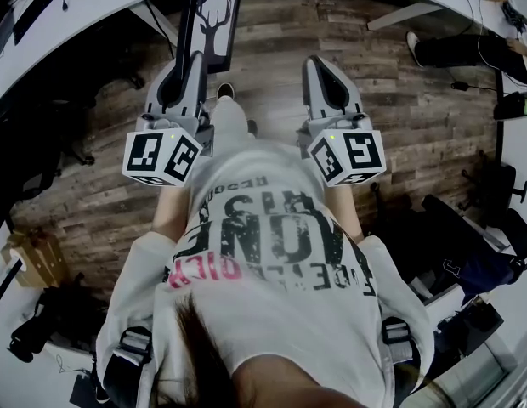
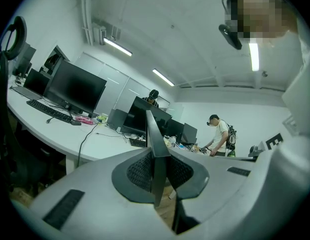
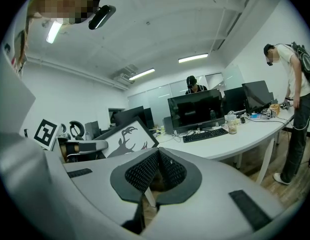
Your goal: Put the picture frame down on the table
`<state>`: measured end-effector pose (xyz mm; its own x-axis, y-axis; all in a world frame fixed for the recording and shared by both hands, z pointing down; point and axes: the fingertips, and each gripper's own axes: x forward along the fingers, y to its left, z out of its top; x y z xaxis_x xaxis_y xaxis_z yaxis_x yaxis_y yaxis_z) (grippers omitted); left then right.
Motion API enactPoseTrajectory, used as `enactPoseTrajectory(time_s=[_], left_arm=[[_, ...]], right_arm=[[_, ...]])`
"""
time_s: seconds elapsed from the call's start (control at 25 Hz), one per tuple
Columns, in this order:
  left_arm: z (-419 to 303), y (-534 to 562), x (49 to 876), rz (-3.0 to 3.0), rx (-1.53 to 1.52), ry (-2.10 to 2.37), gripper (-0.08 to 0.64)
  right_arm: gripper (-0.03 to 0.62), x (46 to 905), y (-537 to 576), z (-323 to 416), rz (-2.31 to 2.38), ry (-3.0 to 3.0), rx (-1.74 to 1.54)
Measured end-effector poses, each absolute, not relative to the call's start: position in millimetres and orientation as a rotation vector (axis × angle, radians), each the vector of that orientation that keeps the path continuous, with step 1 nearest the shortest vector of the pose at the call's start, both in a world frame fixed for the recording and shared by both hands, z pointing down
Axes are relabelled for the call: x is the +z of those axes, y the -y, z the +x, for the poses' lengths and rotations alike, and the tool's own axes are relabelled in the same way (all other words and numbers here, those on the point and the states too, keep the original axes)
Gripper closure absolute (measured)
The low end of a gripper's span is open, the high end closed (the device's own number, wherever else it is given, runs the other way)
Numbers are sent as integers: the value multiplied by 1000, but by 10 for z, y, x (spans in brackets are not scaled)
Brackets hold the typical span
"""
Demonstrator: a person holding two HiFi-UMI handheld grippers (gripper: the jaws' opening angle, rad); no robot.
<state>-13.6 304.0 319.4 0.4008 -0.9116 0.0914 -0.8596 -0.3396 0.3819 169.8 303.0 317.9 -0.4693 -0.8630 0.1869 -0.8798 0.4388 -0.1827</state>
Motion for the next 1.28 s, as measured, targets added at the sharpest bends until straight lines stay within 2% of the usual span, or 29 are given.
enactPoseTrajectory(time_s=[1.28], left_arm=[[-940, -1131, 3207, 2309, -193, 1428, 522]], right_arm=[[592, 3171, -1180, 990, 1692, 2522, 426]])
